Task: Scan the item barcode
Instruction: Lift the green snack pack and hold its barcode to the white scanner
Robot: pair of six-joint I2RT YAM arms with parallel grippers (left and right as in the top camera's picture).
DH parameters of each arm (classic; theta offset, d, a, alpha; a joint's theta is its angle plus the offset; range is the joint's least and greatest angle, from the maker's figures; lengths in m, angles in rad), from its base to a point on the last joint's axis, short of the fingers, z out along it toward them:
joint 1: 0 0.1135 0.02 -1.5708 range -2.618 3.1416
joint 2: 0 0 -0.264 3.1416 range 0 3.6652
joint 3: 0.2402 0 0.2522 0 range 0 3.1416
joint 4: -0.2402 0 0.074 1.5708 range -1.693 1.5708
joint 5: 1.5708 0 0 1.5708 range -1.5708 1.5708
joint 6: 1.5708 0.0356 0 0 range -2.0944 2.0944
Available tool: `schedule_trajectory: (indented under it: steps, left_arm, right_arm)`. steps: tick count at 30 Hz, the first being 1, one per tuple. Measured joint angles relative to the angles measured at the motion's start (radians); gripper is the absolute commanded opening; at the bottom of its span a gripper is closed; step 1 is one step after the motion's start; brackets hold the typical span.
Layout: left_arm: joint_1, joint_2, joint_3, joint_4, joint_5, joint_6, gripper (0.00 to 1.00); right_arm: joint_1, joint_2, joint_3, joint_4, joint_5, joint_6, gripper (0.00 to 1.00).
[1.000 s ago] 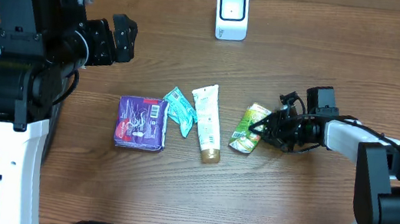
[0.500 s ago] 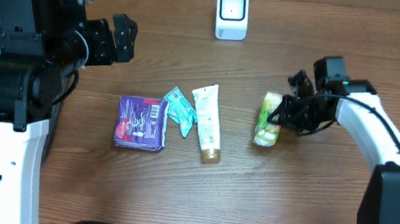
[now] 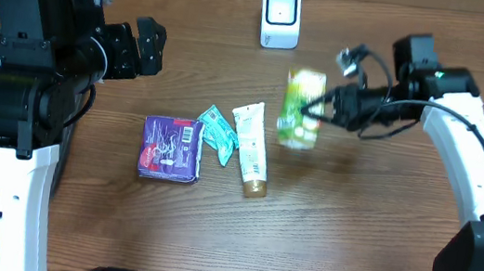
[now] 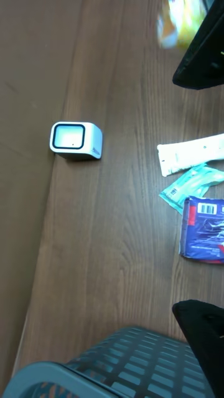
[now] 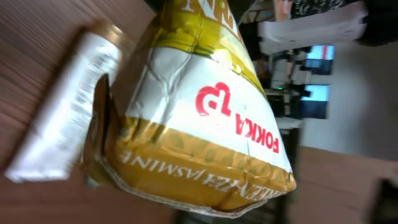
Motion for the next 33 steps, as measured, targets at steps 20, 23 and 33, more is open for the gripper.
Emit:
schedule_trajectory:
  steps: [20, 23, 33]
  left_arm:
    - [0.000, 0.000, 0.000, 0.000, 0.000, 0.000, 1.00]
    - [0.000, 0.000, 0.000, 0.000, 0.000, 0.000, 0.99]
    - [0.000, 0.001, 0.000, 0.001, 0.000, 0.000, 1.00]
  right_arm:
    - [0.142, -0.019, 0.456, 0.033, 0.705, 0.253, 0.04]
    - [0.309, 0.012, 0.454, 0.173, 1.251, 0.221, 0.04]
    - [0.397, 0.354, 0.454, 0.698, 1.811, -0.457, 0.04]
